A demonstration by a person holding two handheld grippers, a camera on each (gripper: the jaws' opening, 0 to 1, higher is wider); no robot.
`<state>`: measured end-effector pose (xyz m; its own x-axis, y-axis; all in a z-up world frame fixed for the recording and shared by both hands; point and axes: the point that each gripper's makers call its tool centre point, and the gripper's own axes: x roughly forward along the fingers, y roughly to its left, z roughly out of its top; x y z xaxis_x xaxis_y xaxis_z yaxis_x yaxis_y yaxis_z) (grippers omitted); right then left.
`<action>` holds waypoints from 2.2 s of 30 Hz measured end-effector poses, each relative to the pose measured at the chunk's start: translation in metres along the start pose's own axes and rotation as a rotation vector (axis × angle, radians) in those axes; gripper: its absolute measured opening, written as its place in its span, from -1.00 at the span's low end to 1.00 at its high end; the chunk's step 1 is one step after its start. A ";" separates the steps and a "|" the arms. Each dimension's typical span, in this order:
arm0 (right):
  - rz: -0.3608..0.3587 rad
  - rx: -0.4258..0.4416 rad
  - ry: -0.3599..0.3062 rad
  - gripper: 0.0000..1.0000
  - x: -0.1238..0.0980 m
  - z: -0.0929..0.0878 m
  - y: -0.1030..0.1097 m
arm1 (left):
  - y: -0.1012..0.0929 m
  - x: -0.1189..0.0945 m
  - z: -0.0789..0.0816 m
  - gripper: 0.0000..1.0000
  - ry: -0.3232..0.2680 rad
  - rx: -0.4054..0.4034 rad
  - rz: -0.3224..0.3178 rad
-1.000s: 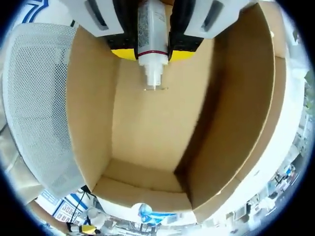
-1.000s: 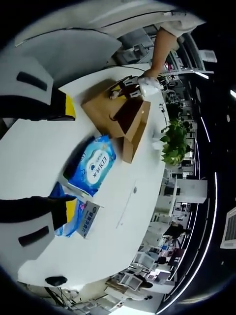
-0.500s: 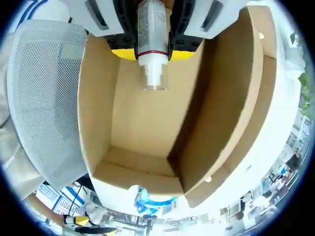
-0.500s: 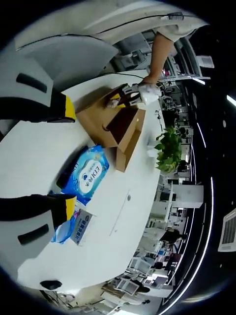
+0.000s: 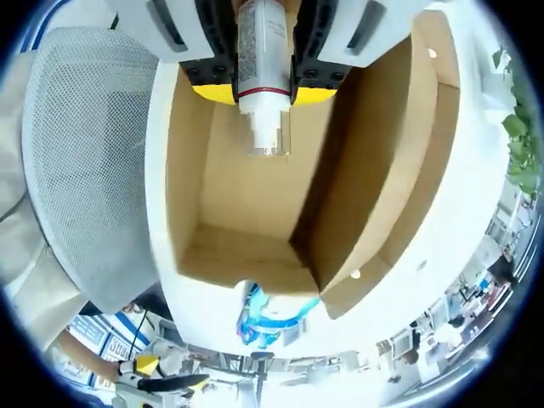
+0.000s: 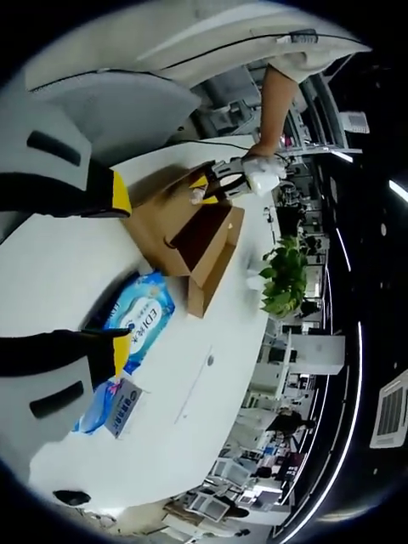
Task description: Operate the shoe box by opening the lid, removing the specified soft item, and placing it in the target area until the item is outside and the box remains undamaged.
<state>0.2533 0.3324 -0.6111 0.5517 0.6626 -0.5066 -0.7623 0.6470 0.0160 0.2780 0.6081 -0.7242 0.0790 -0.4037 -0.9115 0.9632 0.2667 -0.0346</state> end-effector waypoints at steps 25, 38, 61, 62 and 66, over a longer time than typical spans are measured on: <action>0.116 0.041 -0.017 -0.22 0.034 0.017 0.042 | -0.038 -0.017 0.067 -0.55 -0.191 0.051 -0.062; 0.152 0.065 -0.037 -0.32 0.053 0.028 0.060 | -0.058 -0.023 0.100 -0.55 -0.294 0.098 -0.100; 0.220 0.073 -0.055 -0.45 0.068 0.037 0.087 | -0.086 -0.026 0.139 -0.54 -0.380 0.226 -0.110; 0.221 0.076 -0.057 -0.46 0.068 0.037 0.088 | -0.086 -0.025 0.139 -0.54 -0.378 0.228 -0.109; 0.231 0.089 -0.063 -0.48 0.067 0.039 0.090 | -0.088 -0.024 0.139 -0.54 -0.378 0.234 -0.108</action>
<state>0.2352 0.4498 -0.6097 0.3888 0.8171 -0.4257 -0.8392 0.5048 0.2024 0.2268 0.4725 -0.6421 0.0211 -0.7213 -0.6923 0.9998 0.0183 0.0115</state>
